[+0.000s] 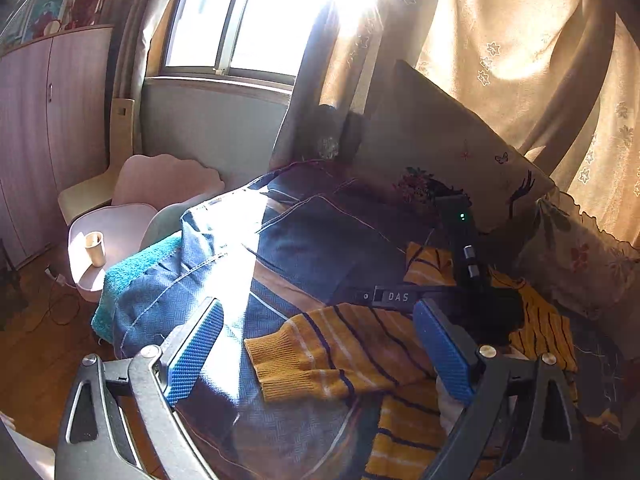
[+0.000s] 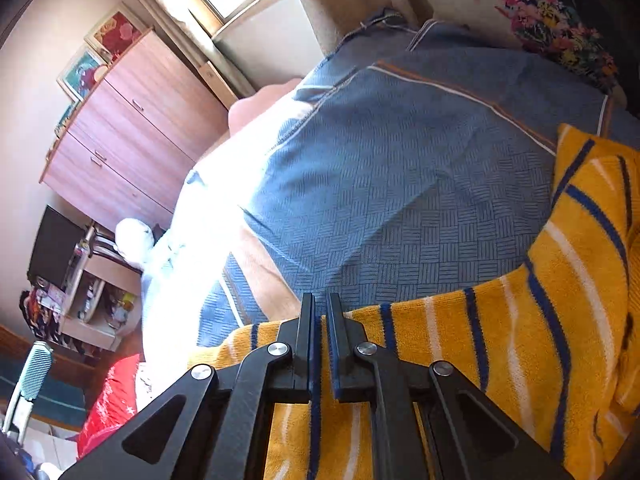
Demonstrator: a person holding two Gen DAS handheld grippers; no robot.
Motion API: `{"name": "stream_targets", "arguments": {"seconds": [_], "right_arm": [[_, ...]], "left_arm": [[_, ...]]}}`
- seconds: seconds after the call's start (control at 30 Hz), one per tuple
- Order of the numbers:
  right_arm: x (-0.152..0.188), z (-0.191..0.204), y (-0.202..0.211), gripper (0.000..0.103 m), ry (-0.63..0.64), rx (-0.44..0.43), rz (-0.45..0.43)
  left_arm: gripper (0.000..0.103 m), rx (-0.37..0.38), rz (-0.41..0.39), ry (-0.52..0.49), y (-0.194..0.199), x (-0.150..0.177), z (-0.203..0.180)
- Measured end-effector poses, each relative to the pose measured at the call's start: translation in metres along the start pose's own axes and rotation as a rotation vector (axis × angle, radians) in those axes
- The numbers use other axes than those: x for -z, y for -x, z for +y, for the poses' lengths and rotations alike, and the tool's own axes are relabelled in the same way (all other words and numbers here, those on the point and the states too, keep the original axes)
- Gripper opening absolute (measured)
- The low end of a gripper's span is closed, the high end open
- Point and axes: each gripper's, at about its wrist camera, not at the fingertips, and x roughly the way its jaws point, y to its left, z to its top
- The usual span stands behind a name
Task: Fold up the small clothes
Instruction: 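Carry the held sleeve across the sweater body toward the other sleeve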
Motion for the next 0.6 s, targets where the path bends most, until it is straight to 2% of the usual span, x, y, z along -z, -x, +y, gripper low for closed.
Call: {"name": "stream_targets", "arguments": {"seconds": [0.07, 0.1, 0.13, 0.2, 0.27, 0.33, 0.43, 0.47, 0.5, 0.53, 0.57, 0.6], "right_arm": [[0.003, -0.011, 0.034, 0.009, -0.038, -0.053, -0.057], [0.005, -0.016, 0.055, 0.014, -0.044, -0.056, -0.098], [0.009, -0.023, 0.075, 0.019, -0.046, -0.038, -0.136], [0.018, -0.040, 0.108, 0.045, -0.058, 0.044, -0.197], [0.028, -0.056, 0.125, 0.050, -0.076, 0.115, -0.213], [0.035, -0.070, 0.122, 0.050, -0.100, 0.135, -0.166], [0.039, -0.075, 0.084, 0.049, -0.107, 0.198, -0.060], [0.039, -0.070, 0.074, 0.042, -0.081, 0.225, -0.061], [0.035, -0.060, 0.070, 0.029, -0.039, 0.250, -0.082], [0.030, -0.052, 0.066, 0.023, -0.016, 0.256, -0.079], [0.025, -0.045, 0.064, 0.015, -0.006, 0.247, -0.088], [0.019, -0.036, 0.062, 0.011, 0.009, 0.214, -0.099]], "left_arm": [[0.095, 0.001, 0.010, -0.037, -0.005, 0.003, -0.009], [0.095, 0.007, 0.016, -0.038, -0.009, 0.004, -0.012], [0.095, 0.021, 0.024, -0.029, -0.013, 0.005, -0.013], [0.095, 0.052, 0.046, -0.008, -0.022, 0.008, -0.016], [0.095, 0.068, 0.064, -0.003, -0.029, 0.011, -0.021], [0.095, 0.074, 0.070, -0.012, -0.031, 0.013, -0.027], [0.095, 0.073, 0.059, -0.029, -0.024, 0.013, -0.031], [0.095, 0.067, 0.048, -0.033, -0.020, 0.011, -0.030], [0.095, 0.059, 0.035, -0.036, -0.015, 0.010, -0.028], [0.095, 0.050, 0.020, -0.037, -0.010, 0.007, -0.026], [0.095, 0.041, 0.008, -0.038, -0.006, 0.006, -0.023], [0.095, 0.034, -0.004, -0.038, -0.002, 0.004, -0.021]]}}
